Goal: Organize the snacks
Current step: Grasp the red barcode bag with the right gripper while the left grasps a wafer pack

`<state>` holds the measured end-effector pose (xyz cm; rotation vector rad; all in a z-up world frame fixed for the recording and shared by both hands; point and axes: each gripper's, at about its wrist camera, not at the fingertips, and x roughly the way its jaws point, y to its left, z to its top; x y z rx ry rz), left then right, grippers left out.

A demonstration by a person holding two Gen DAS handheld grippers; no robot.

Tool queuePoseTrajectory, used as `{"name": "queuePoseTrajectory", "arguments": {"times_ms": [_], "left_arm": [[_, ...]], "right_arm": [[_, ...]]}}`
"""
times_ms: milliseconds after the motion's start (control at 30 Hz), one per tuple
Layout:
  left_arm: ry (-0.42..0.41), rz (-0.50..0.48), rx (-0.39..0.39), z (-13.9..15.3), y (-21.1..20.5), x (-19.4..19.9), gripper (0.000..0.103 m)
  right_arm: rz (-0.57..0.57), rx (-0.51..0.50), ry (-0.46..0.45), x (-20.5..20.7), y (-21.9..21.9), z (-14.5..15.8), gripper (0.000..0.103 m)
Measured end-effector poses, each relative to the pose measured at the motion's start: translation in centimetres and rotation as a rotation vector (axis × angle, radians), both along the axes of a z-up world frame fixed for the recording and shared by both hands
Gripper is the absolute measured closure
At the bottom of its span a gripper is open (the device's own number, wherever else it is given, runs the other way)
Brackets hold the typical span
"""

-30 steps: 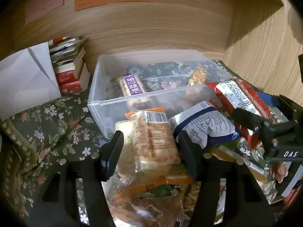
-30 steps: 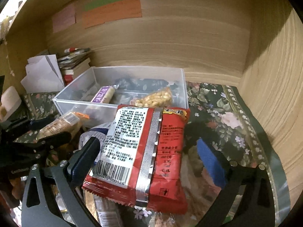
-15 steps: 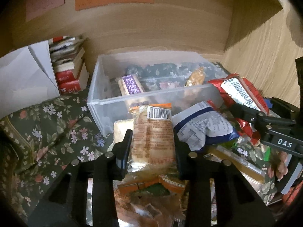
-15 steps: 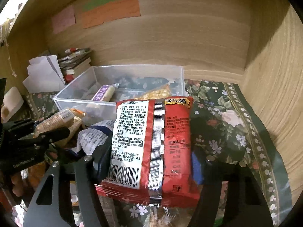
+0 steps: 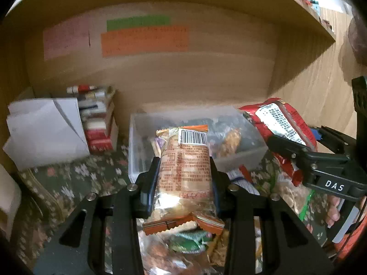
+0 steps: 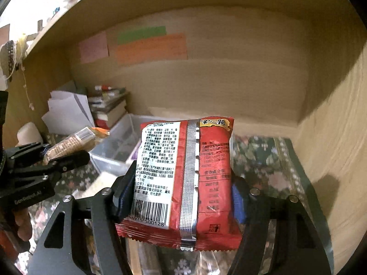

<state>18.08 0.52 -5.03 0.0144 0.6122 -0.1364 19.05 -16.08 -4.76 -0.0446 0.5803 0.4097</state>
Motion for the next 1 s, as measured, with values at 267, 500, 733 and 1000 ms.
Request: {"name": "queuePoseTrajectory", "arguments": {"times_ms": [267,500,733,1000], "left_arm": [[-0.033,0.027,-0.004,2.2,1.0,2.1,0.066],[0.019,0.053,-0.018,1.6,2.4,5.4,0.066],[0.075,0.072,0.002,-0.4,3.0,8.3,0.065],[0.139,0.063,-0.002,-2.5,3.4,10.8,0.065]], "right_arm": [[0.003,-0.015,-0.038,2.4,1.6,1.6,0.039],[0.013,-0.043,-0.017,5.2,2.9,1.4,0.039],[0.028,-0.084,0.045,7.8,4.3,0.0,0.039],[0.053,-0.104,0.168,10.2,4.8,-2.4,0.038]]}}
